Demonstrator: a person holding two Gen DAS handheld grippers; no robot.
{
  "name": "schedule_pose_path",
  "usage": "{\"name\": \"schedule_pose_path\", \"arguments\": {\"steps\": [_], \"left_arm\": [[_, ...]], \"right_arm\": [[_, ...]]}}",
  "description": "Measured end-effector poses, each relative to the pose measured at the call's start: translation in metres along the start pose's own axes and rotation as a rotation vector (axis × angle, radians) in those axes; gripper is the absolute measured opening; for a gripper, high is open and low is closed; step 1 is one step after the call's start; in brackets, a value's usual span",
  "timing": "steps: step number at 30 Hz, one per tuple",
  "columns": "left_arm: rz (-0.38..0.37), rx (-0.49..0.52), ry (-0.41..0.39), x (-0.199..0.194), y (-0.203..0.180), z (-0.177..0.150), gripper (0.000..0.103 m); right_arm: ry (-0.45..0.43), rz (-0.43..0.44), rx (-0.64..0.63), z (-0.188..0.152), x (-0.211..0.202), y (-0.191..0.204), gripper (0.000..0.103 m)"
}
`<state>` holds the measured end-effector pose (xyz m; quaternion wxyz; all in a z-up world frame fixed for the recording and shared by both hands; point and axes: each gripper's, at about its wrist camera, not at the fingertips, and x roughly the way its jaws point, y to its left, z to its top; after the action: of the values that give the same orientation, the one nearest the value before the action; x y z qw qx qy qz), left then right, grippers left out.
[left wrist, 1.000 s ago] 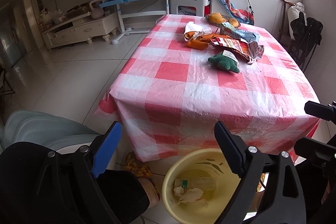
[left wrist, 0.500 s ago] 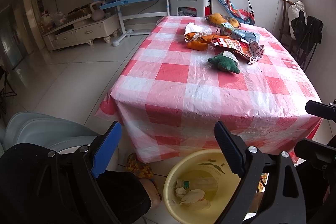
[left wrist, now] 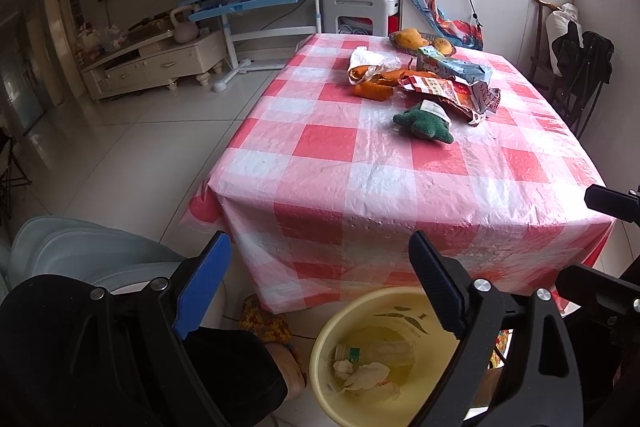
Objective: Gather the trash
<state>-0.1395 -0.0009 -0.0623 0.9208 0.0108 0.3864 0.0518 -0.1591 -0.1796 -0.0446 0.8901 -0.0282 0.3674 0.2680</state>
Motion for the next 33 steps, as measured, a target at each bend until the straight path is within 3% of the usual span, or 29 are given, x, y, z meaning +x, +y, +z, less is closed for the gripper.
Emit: {"name": "schedule_pose_path", "arguments": {"steps": [33], "left_arm": [[0.0,-0.001,-0.001,-0.0019,-0.0046,0.0018,0.09]], "right_arm": [[0.003,-0.036,-0.023,-0.0009,0.0035,0.0019,0.094]]}}
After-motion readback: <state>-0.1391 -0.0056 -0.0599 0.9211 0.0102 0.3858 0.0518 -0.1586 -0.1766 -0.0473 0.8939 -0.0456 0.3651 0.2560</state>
